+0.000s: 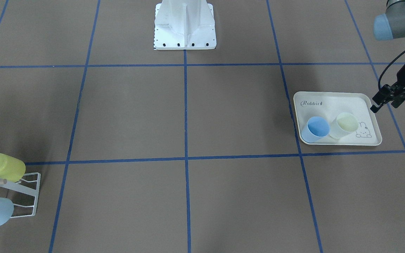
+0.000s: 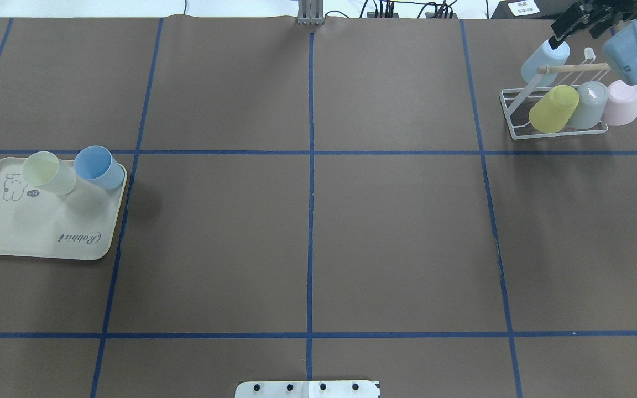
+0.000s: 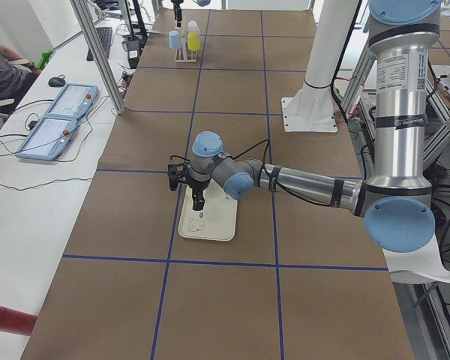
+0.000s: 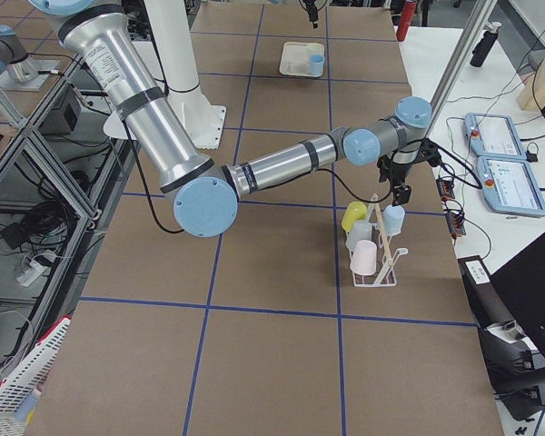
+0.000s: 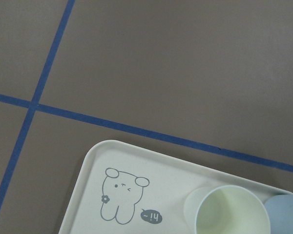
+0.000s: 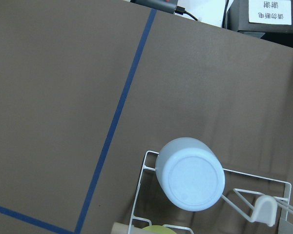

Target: Transfer IKEA cup to right arm and place on rack

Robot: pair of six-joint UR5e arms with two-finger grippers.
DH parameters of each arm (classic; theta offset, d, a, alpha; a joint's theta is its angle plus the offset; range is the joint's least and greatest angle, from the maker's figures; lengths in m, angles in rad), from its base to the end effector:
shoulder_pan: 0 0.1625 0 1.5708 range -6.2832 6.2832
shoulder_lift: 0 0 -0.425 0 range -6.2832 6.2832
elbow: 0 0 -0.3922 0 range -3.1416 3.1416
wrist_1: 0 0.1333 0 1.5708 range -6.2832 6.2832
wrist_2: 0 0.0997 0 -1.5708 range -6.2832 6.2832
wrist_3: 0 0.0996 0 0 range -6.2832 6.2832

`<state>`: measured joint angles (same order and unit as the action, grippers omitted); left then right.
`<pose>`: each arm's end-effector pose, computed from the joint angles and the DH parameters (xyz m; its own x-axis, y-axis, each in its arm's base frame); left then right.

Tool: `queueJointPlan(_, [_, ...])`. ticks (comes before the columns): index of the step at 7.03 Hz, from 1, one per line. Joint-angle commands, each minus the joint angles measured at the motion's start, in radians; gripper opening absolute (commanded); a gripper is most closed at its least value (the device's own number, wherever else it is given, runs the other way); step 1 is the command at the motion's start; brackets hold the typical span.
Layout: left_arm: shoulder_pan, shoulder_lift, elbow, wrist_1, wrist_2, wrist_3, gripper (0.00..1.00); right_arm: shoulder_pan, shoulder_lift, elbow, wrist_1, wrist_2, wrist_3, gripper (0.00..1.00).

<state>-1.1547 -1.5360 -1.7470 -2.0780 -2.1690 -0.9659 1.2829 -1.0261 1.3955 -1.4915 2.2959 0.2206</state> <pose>0.1326 -0.4910 0.5373 0.6166 -0.2327 -0.7521 0.3254 0.9452 -0.0256 -0.1366 -0.6981 0.4083 0.6765 -0.2875 0.6780 0.1105 0.9499 0.2925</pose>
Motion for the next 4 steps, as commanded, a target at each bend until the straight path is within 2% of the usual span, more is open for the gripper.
queueJointPlan(1, [0.058, -0.065, 0.056, 0.029, 0.000, -0.010, 0.87, -0.002, -0.032, 0.055, 0.001, 0.002, 0.035, 0.99])
queueJointPlan(4, [0.133, -0.079, 0.093, 0.023, 0.002, -0.011, 0.79, -0.004, -0.032, 0.056, -0.001, 0.013, 0.037, 0.99])
